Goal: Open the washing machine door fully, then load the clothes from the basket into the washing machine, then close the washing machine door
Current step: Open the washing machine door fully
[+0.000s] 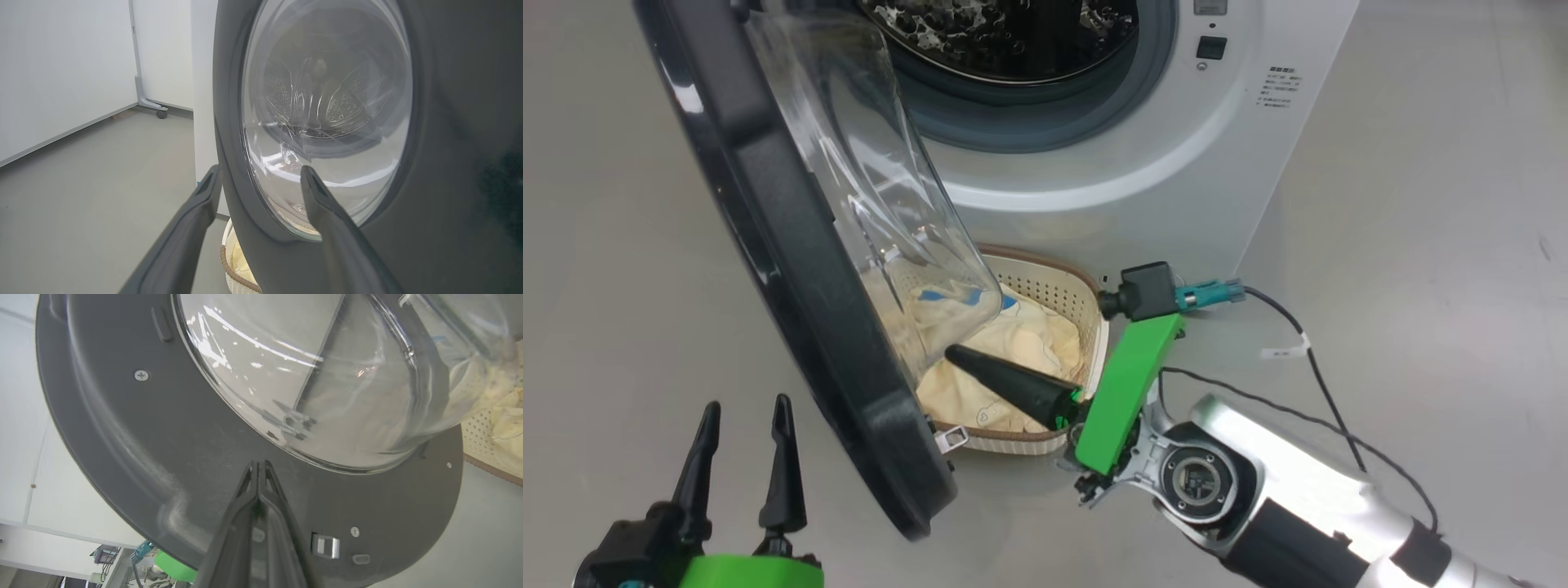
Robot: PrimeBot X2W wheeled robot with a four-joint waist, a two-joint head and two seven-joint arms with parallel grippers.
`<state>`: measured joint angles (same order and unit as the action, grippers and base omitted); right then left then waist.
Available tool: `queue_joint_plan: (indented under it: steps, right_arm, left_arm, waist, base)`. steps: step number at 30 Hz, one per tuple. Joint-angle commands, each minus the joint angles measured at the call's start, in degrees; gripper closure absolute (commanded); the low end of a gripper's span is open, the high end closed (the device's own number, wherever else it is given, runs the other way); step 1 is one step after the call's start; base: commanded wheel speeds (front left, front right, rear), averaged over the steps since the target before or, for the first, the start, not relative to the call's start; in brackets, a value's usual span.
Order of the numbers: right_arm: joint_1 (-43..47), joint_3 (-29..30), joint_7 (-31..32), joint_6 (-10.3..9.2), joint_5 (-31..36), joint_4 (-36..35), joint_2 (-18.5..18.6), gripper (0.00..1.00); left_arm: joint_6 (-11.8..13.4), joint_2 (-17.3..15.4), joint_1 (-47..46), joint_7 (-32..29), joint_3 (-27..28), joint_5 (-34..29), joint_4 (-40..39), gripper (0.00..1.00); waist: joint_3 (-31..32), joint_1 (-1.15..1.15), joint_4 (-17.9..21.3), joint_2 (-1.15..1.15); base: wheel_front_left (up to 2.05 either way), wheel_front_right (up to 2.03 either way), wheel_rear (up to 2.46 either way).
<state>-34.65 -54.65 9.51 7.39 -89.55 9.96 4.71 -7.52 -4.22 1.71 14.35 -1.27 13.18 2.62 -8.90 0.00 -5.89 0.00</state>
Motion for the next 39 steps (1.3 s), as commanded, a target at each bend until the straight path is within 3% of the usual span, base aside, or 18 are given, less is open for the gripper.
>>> queue_joint_plan:
  steps: [1,6,7,10,11,12,13,17,18,27,33,39]
  right_arm:
    - [-2.11,0.32,-2.75,0.1,2.62,-1.82,0.46,1.0]
    - [-3.61,-2.84,-12.83,0.1,11.27,-1.35,6.08,1.0]
    - [-4.31,-4.09,-15.67,0.1,13.98,-0.7,7.48,0.89]
    - [-5.39,-5.63,-23.14,0.1,19.94,2.62,10.1,0.05]
    - [-5.51,-4.93,-23.99,0.1,21.96,4.03,10.6,0.0]
    - [-5.63,-4.21,-24.33,0.1,24.66,5.31,11.12,0.0]
    - [-4.36,1.5,-24.45,0.1,30.39,6.24,10.93,0.0]
    - [0.67,10.94,-24.48,0.1,42.43,6.09,10.3,0.0]
    - [0.67,10.94,-24.48,0.1,42.43,6.09,10.3,0.0]
    - [13.59,31.25,-24.5,0.1,62.89,1.79,8.54,0.0]
    - [22.44,42.57,-24.5,0.1,67.95,-1.53,5.37,0.0]
    - [28.34,49.47,-24.5,0.1,70.71,-3.62,2.1,0.0]
  left_arm:
    - [0.03,-0.55,-0.37,0.65,2.45,0.22,-1.88,0.0]
    - [0.03,-0.56,0.26,0.65,2.79,0.2,-1.96,0.0]
    - [0.03,-0.58,0.42,0.65,2.87,0.21,-1.96,0.0]
    - [0.03,-0.58,1.03,0.65,3.36,0.2,-2.0,0.0]
    - [0.03,-0.55,1.26,0.65,3.59,0.19,-2.02,0.0]
    - [0.03,-0.53,1.46,0.65,3.7,0.19,-2.03,0.0]
    - [0.03,-0.53,1.73,0.65,3.89,0.17,-2.08,0.0]
    - [0.03,-0.73,2.05,0.65,4.19,0.12,-2.12,0.0]
    - [0.03,-0.73,2.05,0.65,4.19,0.12,-2.12,0.0]
    - [0.03,-0.78,2.76,0.65,4.27,0.06,-1.96,0.0]
    - [0.03,-0.7,3.01,0.65,4.38,0.33,-2.01,0.0]
    - [0.03,-0.55,3.45,0.65,4.87,0.49,-2.04,0.0]
  waist:
    - [0.5,0.0,0.46,0.0]
    - [1.33,0.0,1.19,0.0]
    - [1.55,0.0,1.43,0.0]
    - [2.07,0.0,2.28,0.0]
    - [2.29,0.0,2.61,0.0]
    - [2.48,0.0,2.87,0.0]
    - [2.7,0.0,3.49,0.0]
    - [3.39,0.0,4.49,0.0]
    - [3.39,0.0,4.49,0.0]
    - [4.91,0.0,5.33,0.0]
    - [5.17,0.0,5.41,0.0]
    - [5.36,0.0,6.3,0.0]
  base:
    - [0.0,0.0,0.0]
    - [0.0,0.0,0.0]
    - [0.0,0.0,0.0]
    - [0.0,0.0,0.0]
    - [0.0,0.0,0.0]
    - [0.0,0.0,0.0]
    - [0.0,0.0,0.0]
    - [0.0,0.0,0.0]
    - [0.0,0.0,0.0]
    - [0.0,0.0,0.0]
    - [0.0,0.0,0.0]
    - [0.0,0.0,0.0]
